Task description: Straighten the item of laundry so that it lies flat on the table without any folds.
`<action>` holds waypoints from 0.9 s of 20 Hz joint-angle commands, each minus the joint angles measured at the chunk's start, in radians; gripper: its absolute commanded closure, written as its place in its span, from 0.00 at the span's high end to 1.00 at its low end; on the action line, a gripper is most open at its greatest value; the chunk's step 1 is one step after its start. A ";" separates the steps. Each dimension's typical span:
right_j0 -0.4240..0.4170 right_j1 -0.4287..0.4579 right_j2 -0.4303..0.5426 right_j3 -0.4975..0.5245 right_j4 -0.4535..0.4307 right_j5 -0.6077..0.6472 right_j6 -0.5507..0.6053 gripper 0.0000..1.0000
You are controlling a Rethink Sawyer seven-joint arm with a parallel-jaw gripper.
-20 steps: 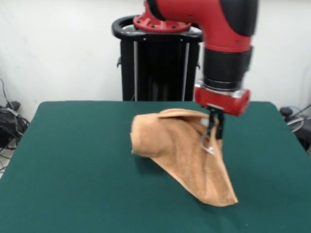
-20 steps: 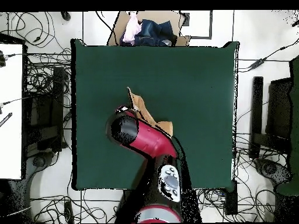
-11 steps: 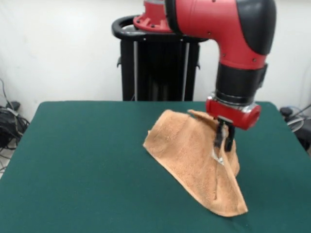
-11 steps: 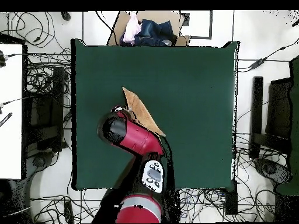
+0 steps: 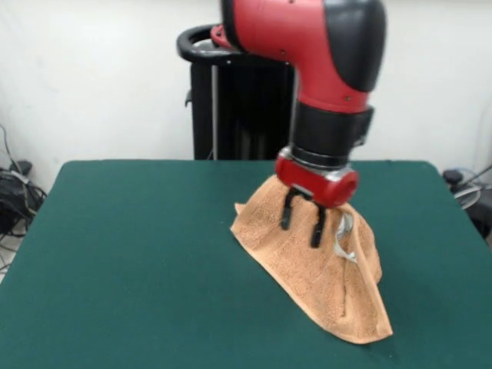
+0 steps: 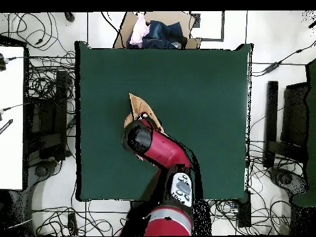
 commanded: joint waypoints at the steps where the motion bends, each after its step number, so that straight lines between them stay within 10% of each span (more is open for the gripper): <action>1: -0.067 -0.020 0.121 0.077 -0.040 -0.092 0.180 1.00; 18: -0.238 0.041 0.226 0.101 -0.246 -0.186 0.134 1.00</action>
